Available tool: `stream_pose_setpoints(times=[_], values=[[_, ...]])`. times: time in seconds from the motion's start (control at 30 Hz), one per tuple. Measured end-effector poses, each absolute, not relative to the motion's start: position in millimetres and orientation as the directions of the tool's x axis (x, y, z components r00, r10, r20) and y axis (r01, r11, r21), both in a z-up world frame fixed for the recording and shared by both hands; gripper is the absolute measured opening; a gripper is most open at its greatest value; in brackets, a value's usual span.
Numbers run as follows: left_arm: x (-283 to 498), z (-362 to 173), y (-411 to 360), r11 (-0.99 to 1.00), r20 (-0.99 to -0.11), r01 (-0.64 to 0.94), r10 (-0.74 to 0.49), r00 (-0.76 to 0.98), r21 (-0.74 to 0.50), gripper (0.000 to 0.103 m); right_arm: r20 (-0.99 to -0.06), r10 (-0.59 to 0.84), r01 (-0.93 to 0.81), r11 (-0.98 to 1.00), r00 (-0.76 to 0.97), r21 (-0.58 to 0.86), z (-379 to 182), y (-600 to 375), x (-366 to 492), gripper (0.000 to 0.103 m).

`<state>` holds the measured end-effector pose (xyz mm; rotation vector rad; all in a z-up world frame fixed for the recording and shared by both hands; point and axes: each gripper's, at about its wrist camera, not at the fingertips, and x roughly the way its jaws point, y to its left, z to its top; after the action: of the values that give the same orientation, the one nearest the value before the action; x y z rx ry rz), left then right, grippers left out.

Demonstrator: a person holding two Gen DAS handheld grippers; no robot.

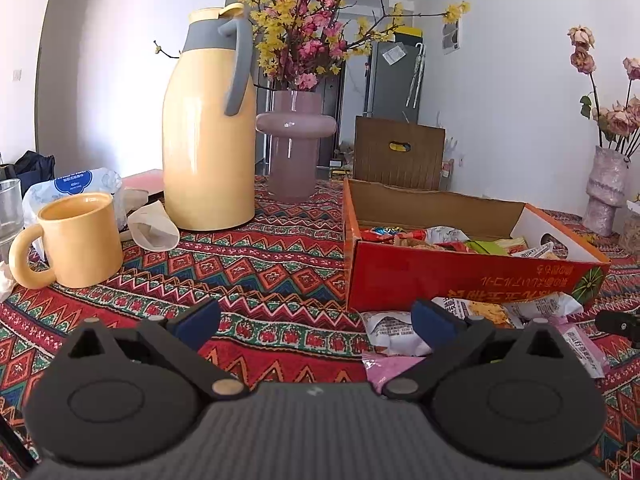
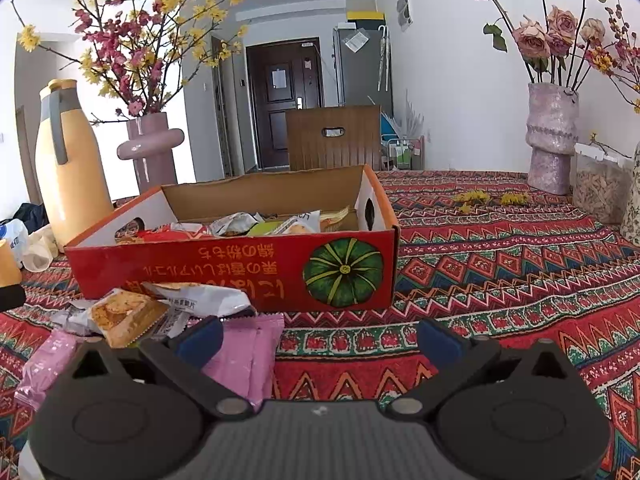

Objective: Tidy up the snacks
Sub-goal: 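Move both grippers back over the remaining snack pile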

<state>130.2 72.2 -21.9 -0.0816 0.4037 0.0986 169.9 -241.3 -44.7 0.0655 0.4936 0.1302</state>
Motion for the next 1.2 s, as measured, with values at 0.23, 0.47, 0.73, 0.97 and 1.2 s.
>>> stream_pose_setpoints(times=[0.23,0.47,0.73,0.97,1.2], values=[[128.7,-21.6,75.2,0.99,-0.39,-0.114,0.075,0.918,-0.077,0.103,-0.46,0.146,-0.114,0.989,0.876,0.096,-42.9,-243.0,169.1,0.103],[129.8,-22.8,76.5,0.989,-0.402,-0.123,0.079,0.912,-0.083,0.103,-0.47,0.144,-0.113,0.989,0.871,0.095,-43.7,-242.2,170.9,0.103],[130.1,-23.6,76.3,0.989,-0.406,-0.122,0.08,0.91,-0.081,0.103,-0.48,0.142,-0.111,0.99,0.866,0.092,-44.9,-241.6,172.8,0.103],[131.8,-24.2,76.2,0.989,-0.415,-0.123,0.079,0.906,-0.08,0.103,-0.49,0.144,-0.113,0.989,0.859,0.093,-45.7,-241.3,174.1,0.103],[131.7,-24.4,78.7,0.988,-0.418,-0.122,0.073,0.906,-0.094,0.103,-0.478,0.116,-0.086,0.993,0.871,0.084,-42.3,-240.7,172.1,0.103]])
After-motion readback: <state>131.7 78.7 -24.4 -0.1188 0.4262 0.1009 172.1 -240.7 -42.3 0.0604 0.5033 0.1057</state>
